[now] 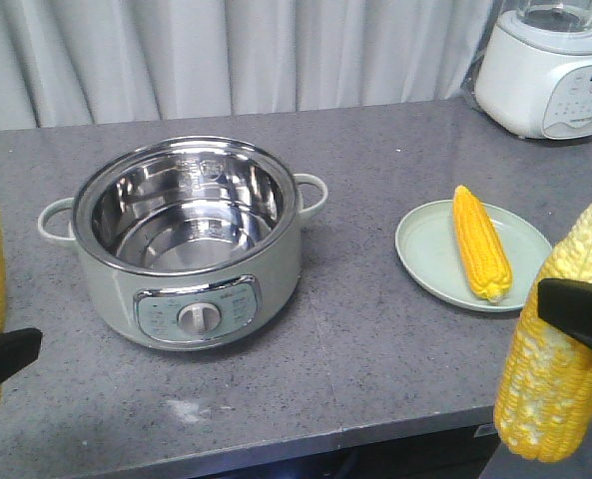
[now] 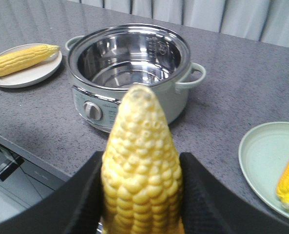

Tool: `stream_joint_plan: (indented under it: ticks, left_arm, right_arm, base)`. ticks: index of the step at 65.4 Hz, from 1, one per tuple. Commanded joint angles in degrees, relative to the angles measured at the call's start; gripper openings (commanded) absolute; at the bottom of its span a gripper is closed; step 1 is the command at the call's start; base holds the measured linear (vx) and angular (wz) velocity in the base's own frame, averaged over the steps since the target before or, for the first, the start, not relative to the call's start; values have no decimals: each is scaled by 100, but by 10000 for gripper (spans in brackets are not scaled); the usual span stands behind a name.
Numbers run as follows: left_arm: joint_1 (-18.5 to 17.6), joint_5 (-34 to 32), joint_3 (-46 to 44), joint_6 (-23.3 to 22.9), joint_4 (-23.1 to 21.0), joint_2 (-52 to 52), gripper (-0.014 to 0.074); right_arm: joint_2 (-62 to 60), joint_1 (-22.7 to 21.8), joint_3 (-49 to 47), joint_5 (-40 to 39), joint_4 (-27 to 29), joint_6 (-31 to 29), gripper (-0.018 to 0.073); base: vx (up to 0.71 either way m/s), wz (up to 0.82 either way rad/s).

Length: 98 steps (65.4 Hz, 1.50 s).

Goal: Distribute corn equally
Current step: 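Turn the base away from the pot toward the other counter holding both cobs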

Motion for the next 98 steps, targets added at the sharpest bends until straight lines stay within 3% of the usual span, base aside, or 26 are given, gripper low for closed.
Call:
stream_joint_plan:
  ticks: [1, 98]
  left_arm:
    - [-5, -362, -128, -3, -119, -9, 244]
    - [-5, -362, -128, -3, -119, -9, 244]
  right_arm:
    - [7, -42, -132, -350, 153, -56, 254]
    - [7, -42, -132, -356, 153, -56, 254]
  base:
    - [0, -24]
    - [0, -28]
